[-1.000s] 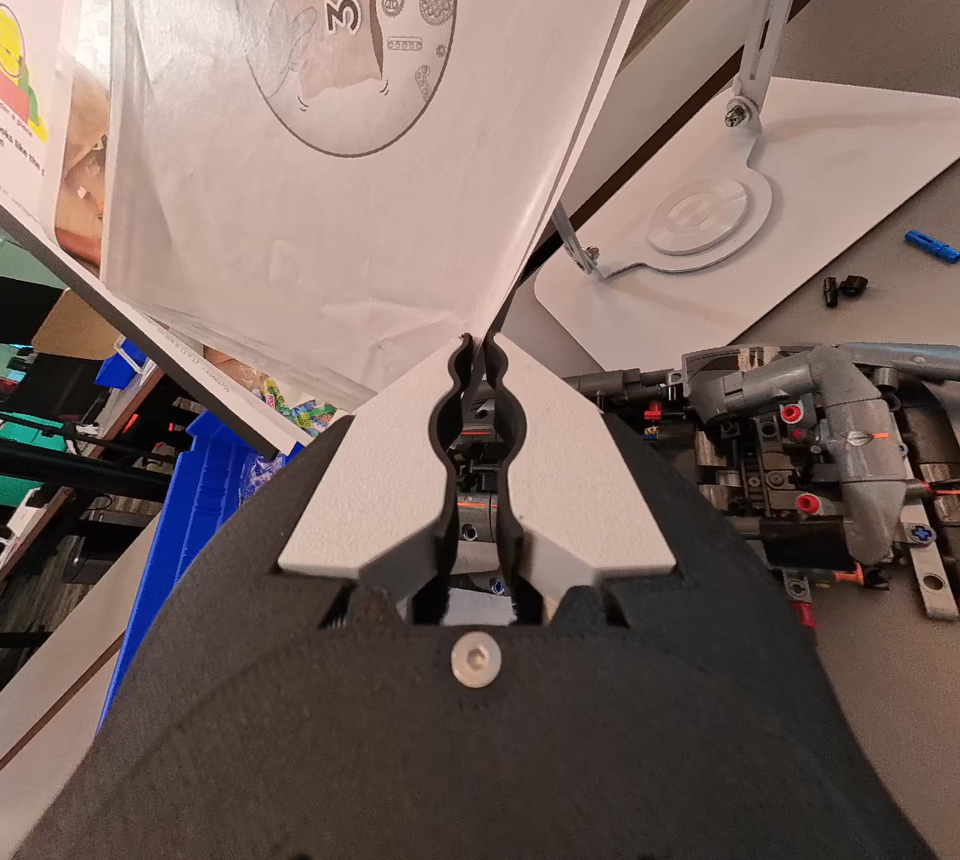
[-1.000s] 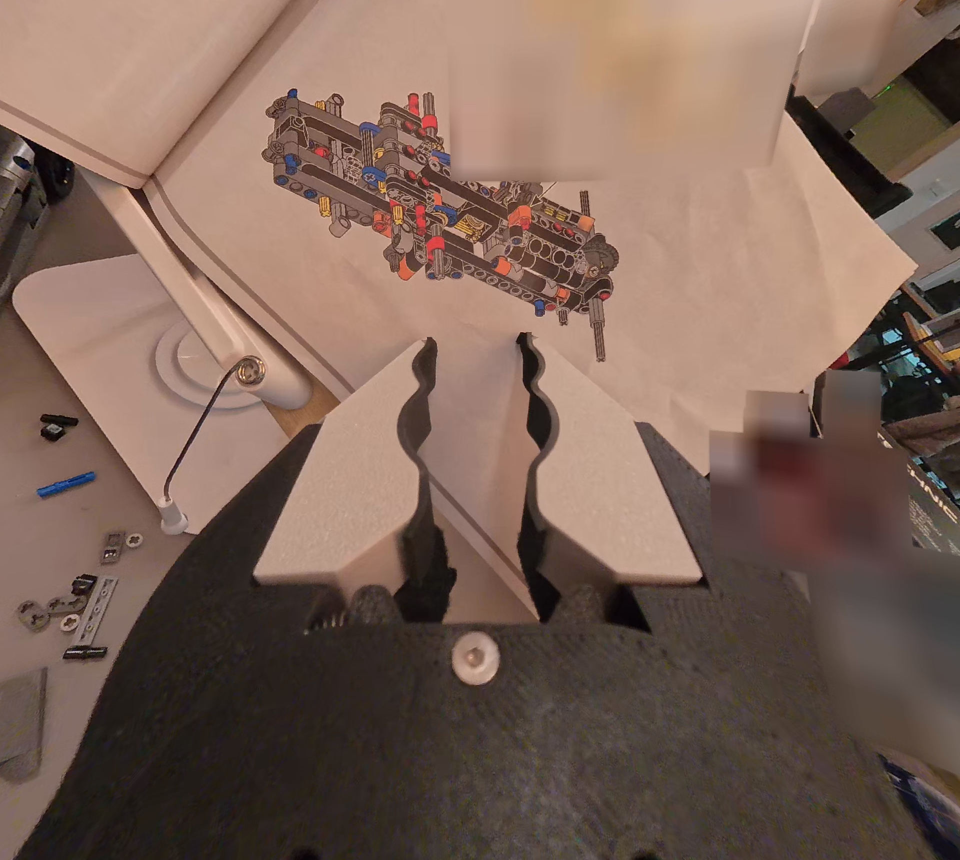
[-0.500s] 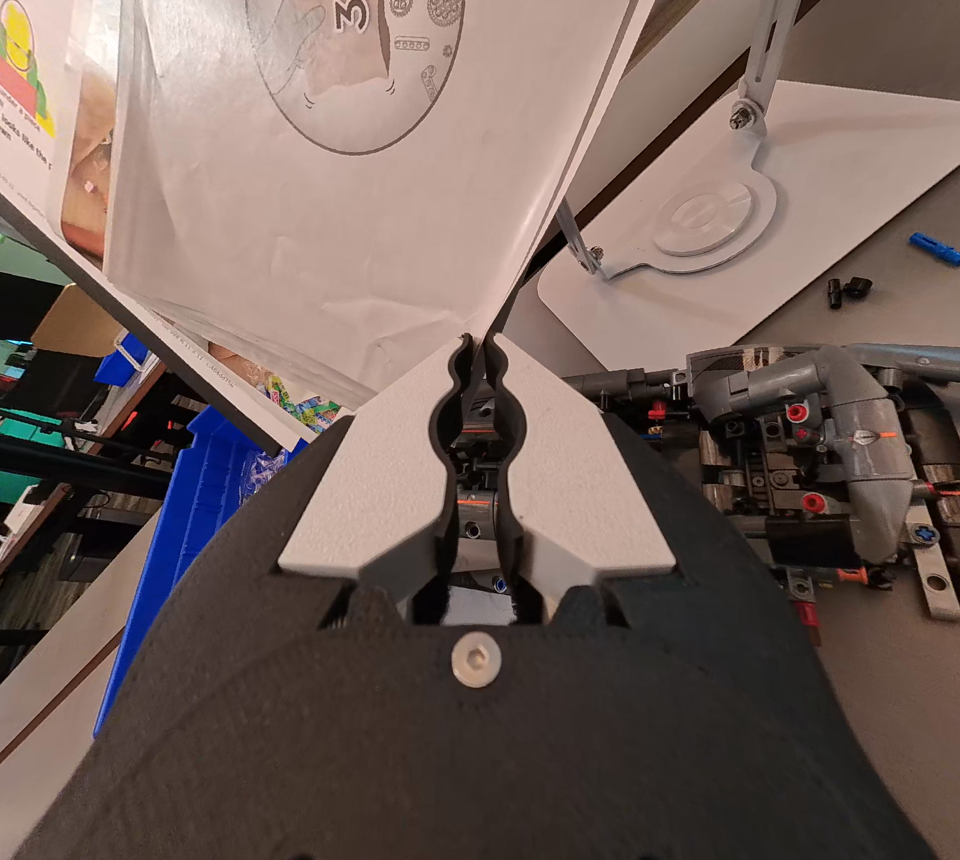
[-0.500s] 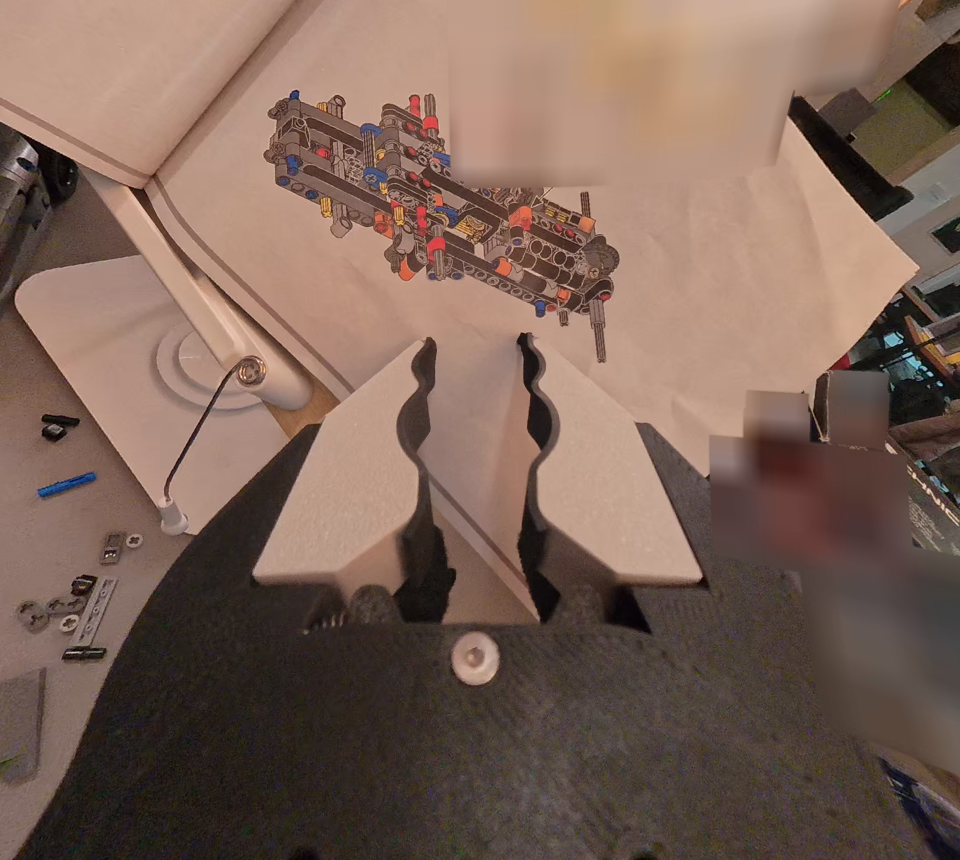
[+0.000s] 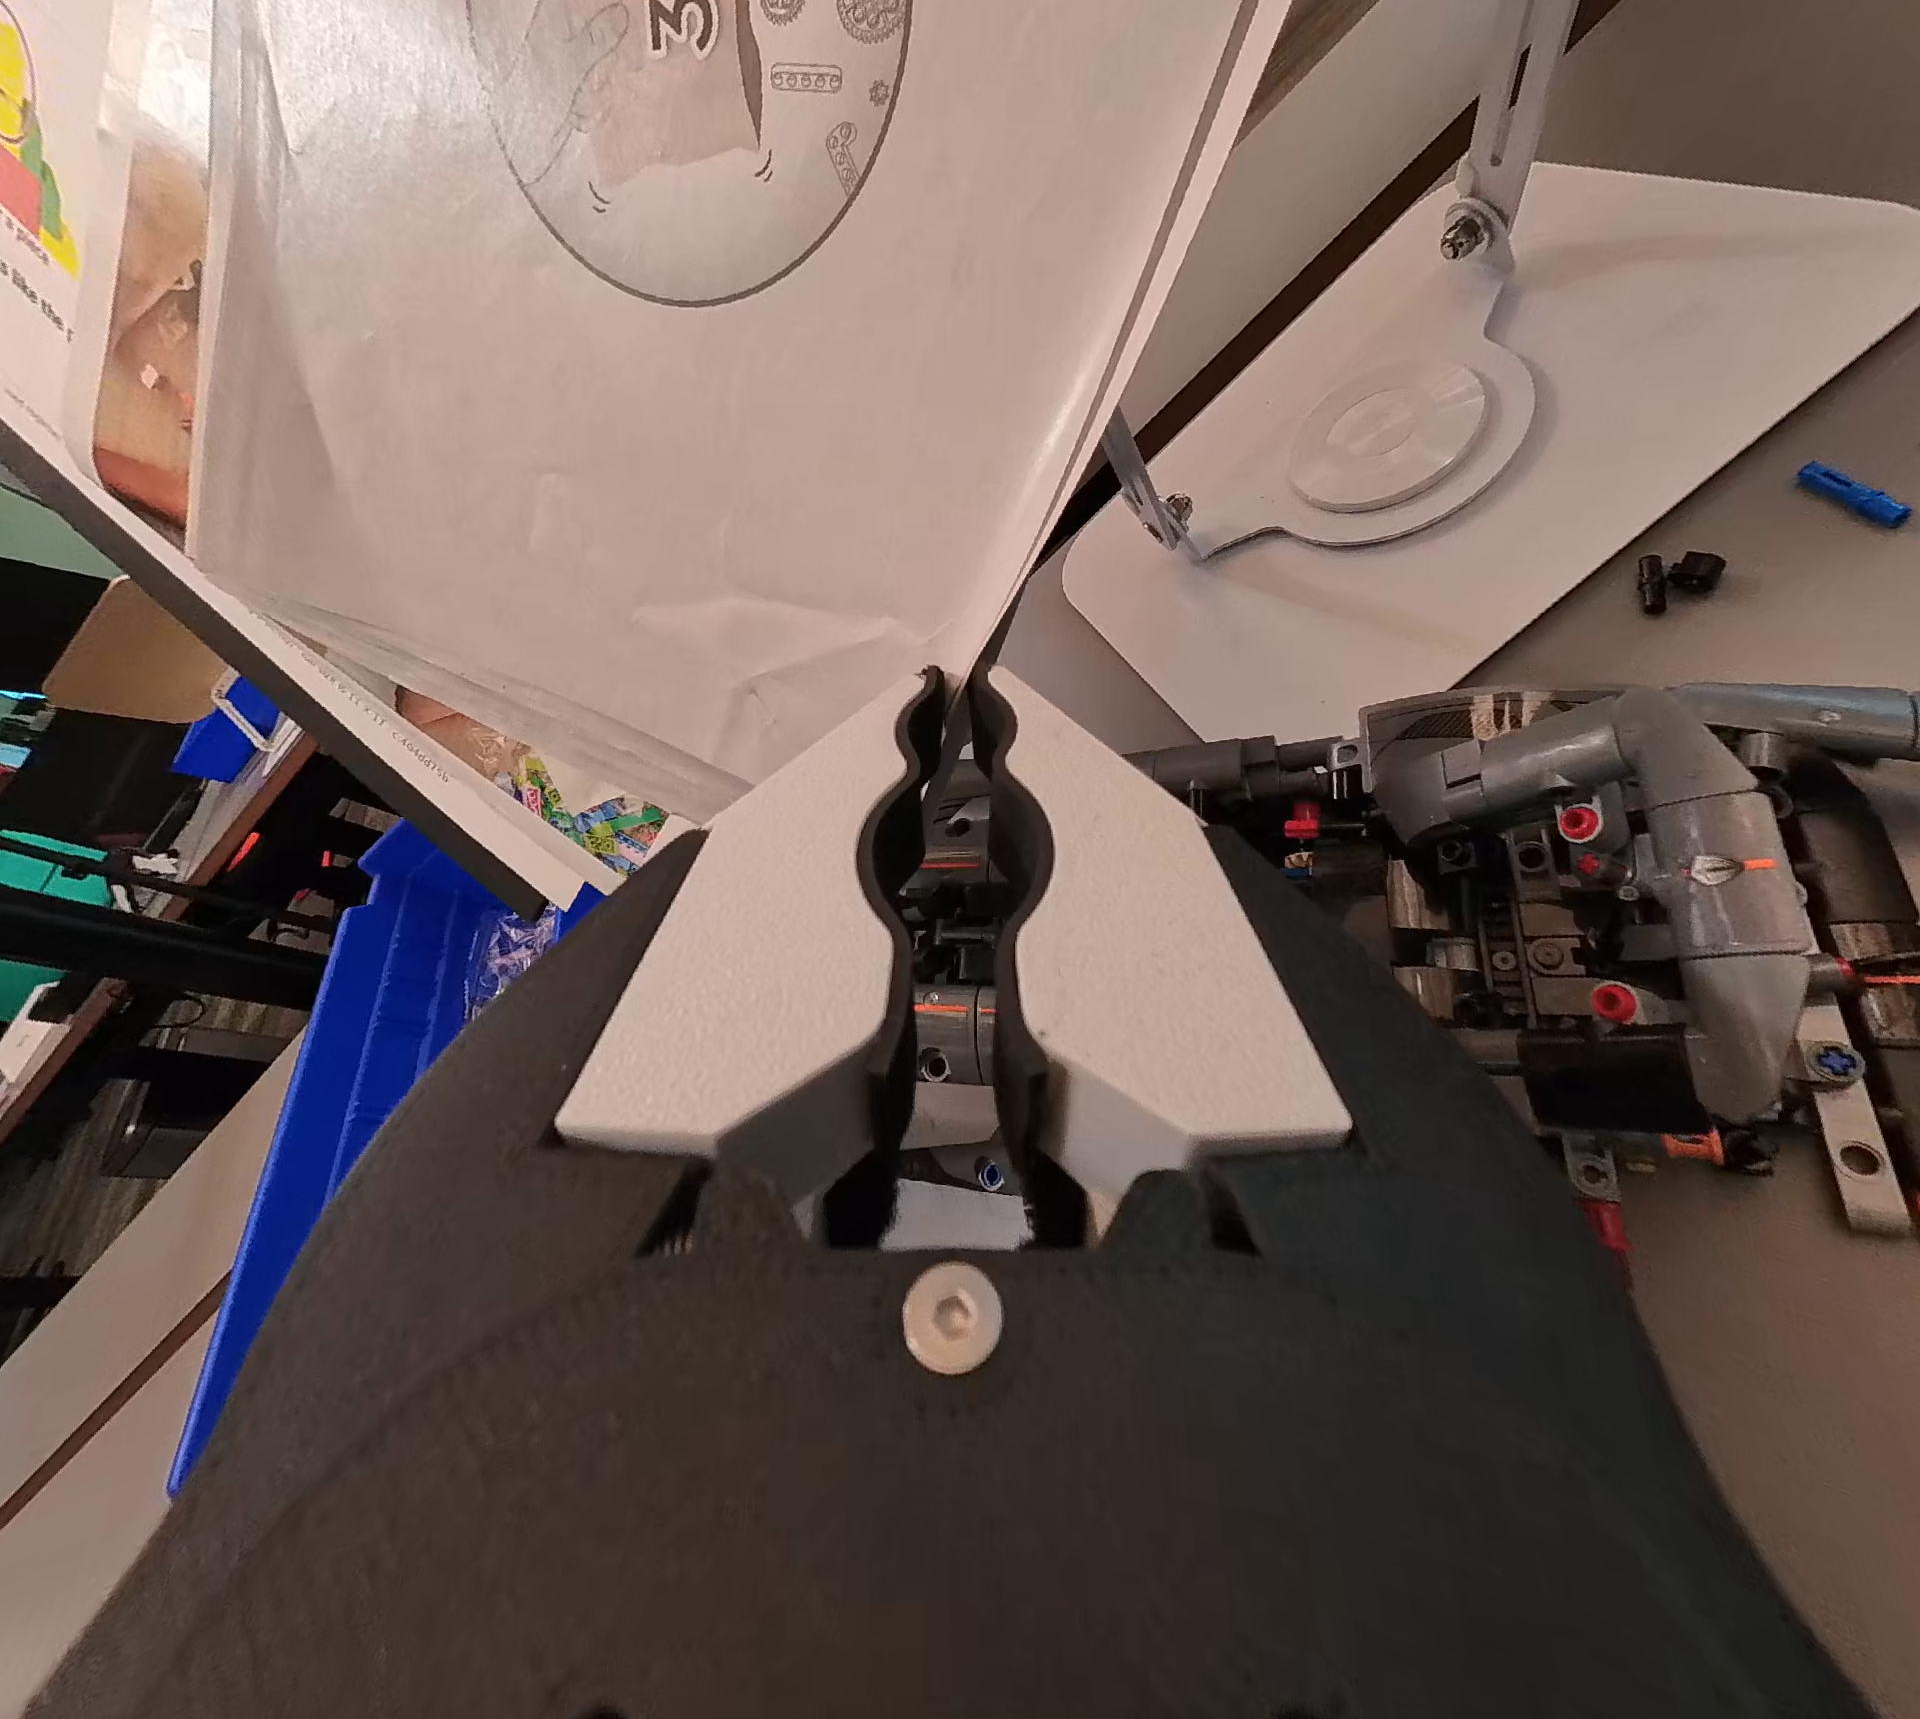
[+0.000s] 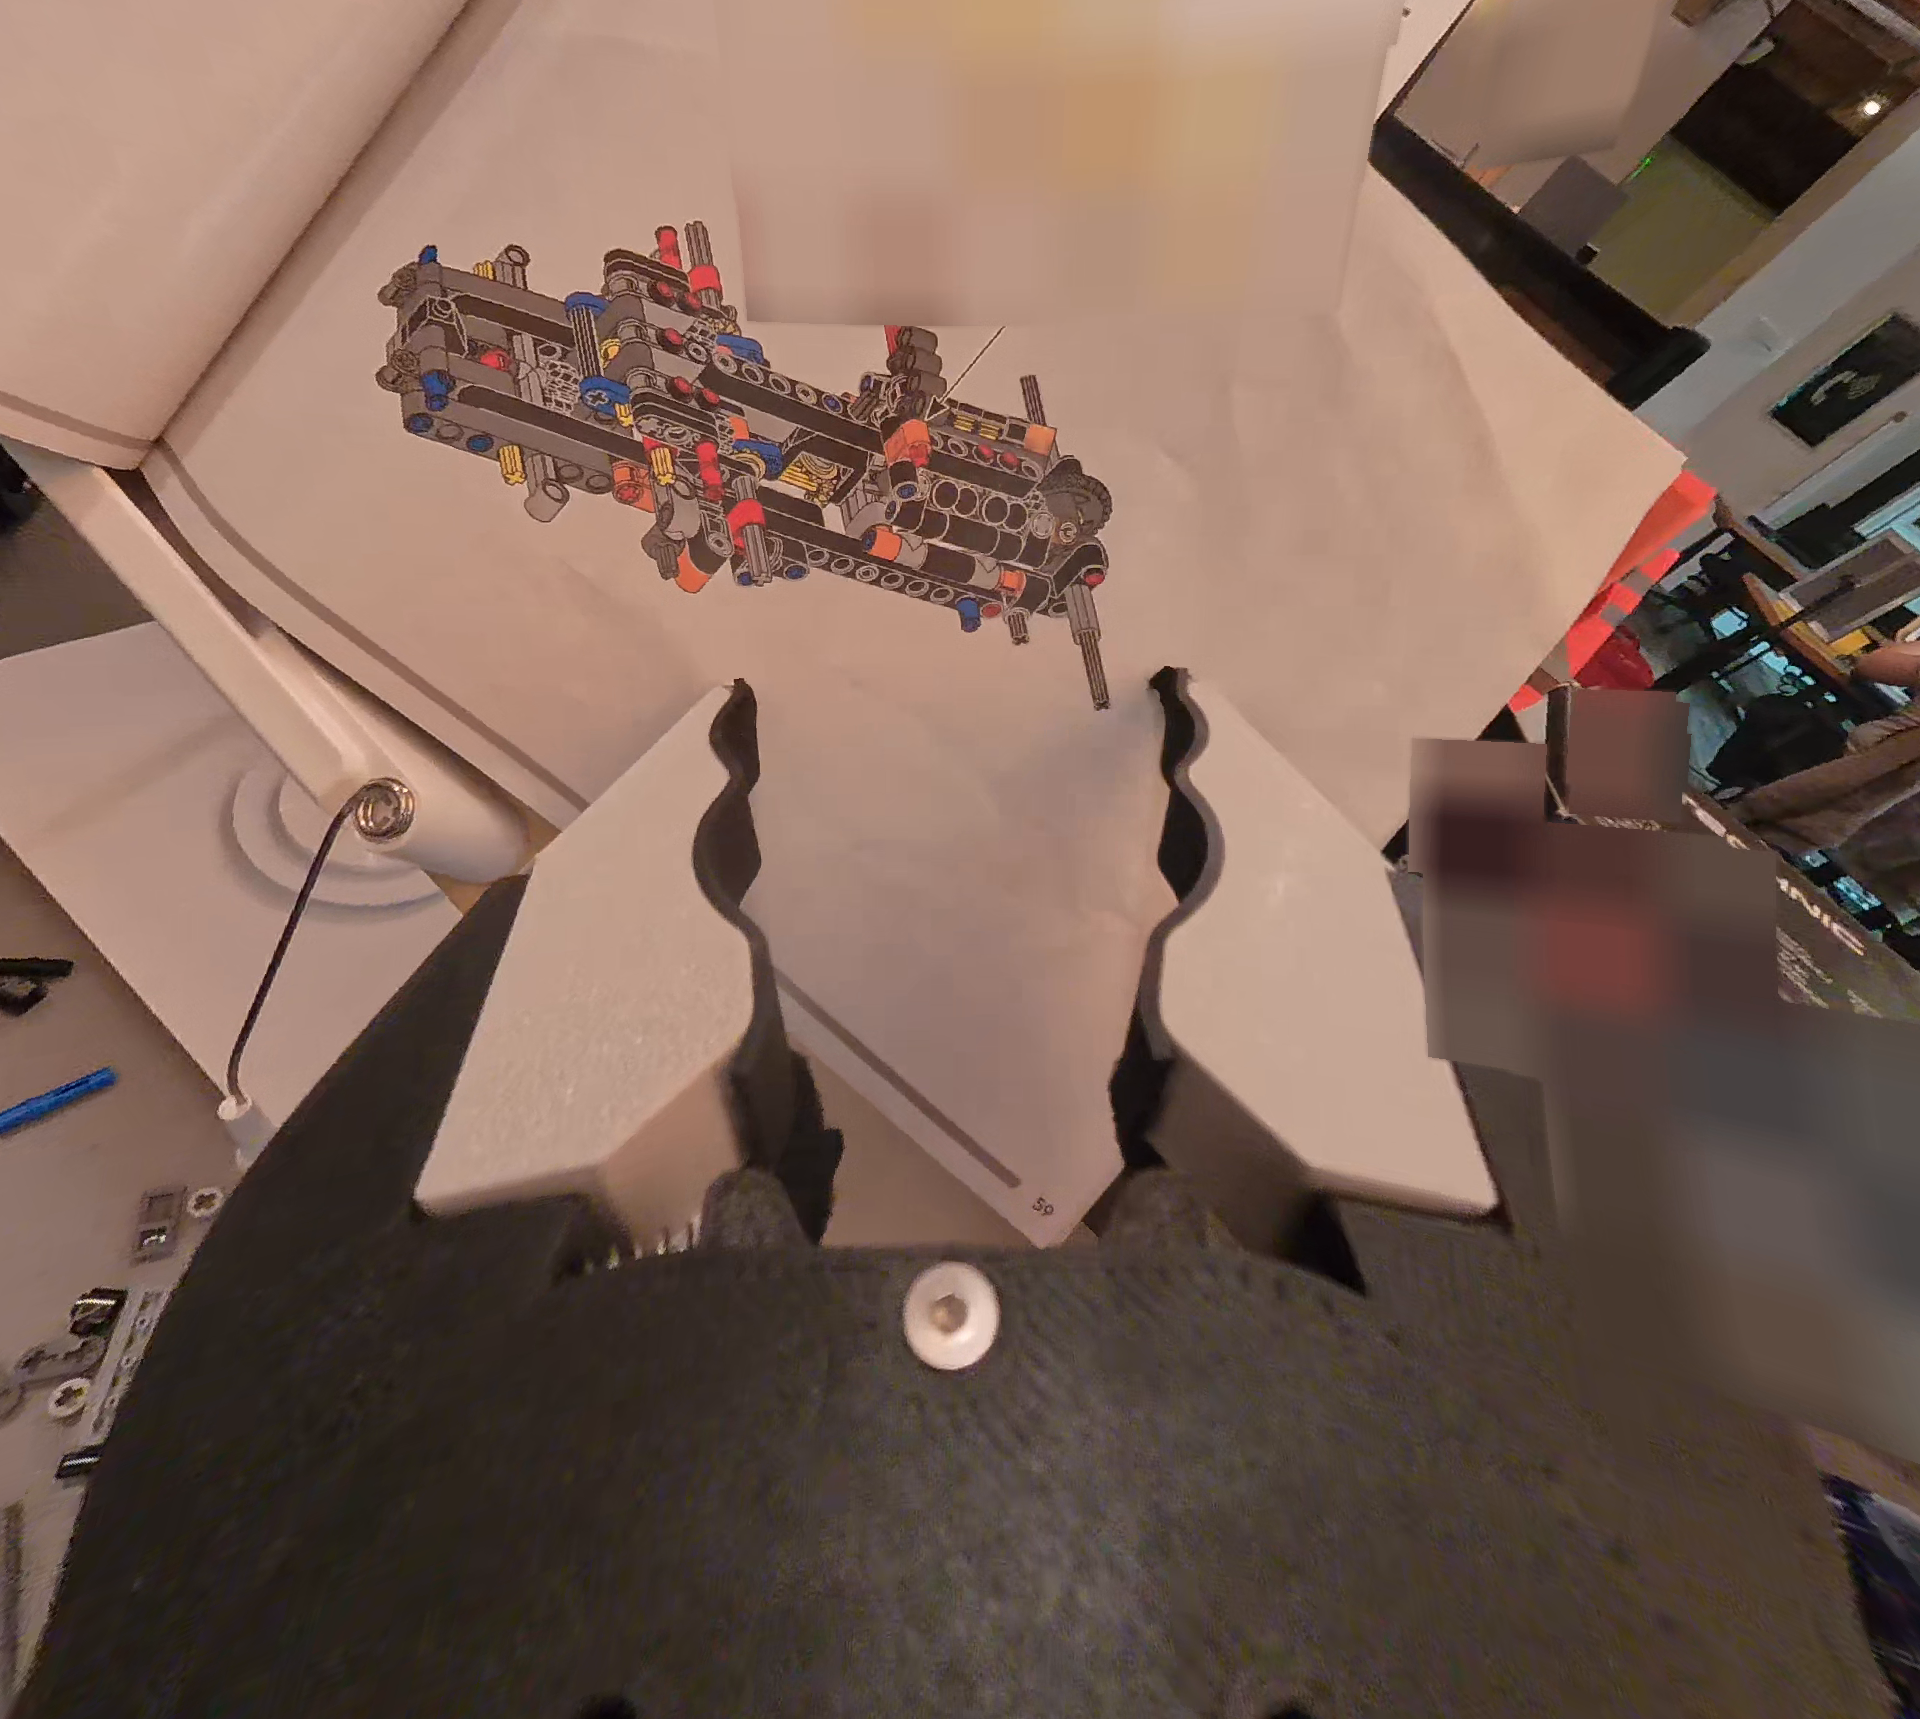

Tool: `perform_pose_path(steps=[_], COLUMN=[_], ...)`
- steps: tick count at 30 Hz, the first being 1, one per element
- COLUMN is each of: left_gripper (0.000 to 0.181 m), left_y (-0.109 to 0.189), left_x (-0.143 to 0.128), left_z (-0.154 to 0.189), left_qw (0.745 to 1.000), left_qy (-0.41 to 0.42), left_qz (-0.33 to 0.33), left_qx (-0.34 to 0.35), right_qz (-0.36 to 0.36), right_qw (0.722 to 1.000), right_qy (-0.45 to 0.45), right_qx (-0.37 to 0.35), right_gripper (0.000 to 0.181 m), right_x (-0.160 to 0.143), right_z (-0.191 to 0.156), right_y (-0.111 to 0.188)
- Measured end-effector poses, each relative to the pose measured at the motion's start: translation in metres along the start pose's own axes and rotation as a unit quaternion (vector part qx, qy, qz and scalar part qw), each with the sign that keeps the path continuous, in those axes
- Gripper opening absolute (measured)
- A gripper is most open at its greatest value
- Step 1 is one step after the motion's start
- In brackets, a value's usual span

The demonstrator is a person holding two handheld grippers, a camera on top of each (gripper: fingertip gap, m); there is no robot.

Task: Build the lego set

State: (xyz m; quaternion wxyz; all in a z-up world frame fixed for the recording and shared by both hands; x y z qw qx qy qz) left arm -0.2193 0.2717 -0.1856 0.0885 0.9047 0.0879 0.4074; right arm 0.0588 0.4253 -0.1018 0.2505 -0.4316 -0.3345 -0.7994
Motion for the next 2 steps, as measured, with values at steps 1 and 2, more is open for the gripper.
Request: perform_pose_path(steps=[1, 2], left_gripper=[0.002, 0.003], left_y=[0.0, -0.0001], left_x=[-0.0001, -0.0002], left_z=[0.0001, 0.0003], left_qw=[1.0, 1.0], left_qy=[0.0, 0.0], left_qz=[0.0, 0.0], left_qx=[0.0, 0.0], right_qz=[0.001, 0.002], right_qw=[1.0, 1.0], right_qy=[0.0, -0.001], right_qx=[0.001, 0.003], right_gripper=[0.076, 0.075], right_x=[0.0, -0.0001], right_z=[-0.0004, -0.0007], right_y=[-0.0002, -0.0003])
Point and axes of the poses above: each gripper's, where its closed fingertips meet, y back along the fingers, x out of its top, z = x × y across the jaws, the point moved 2 cm from there along y, back along the fingers, and after that the axes turned 10 degrees about x, right-handed, at the moved point
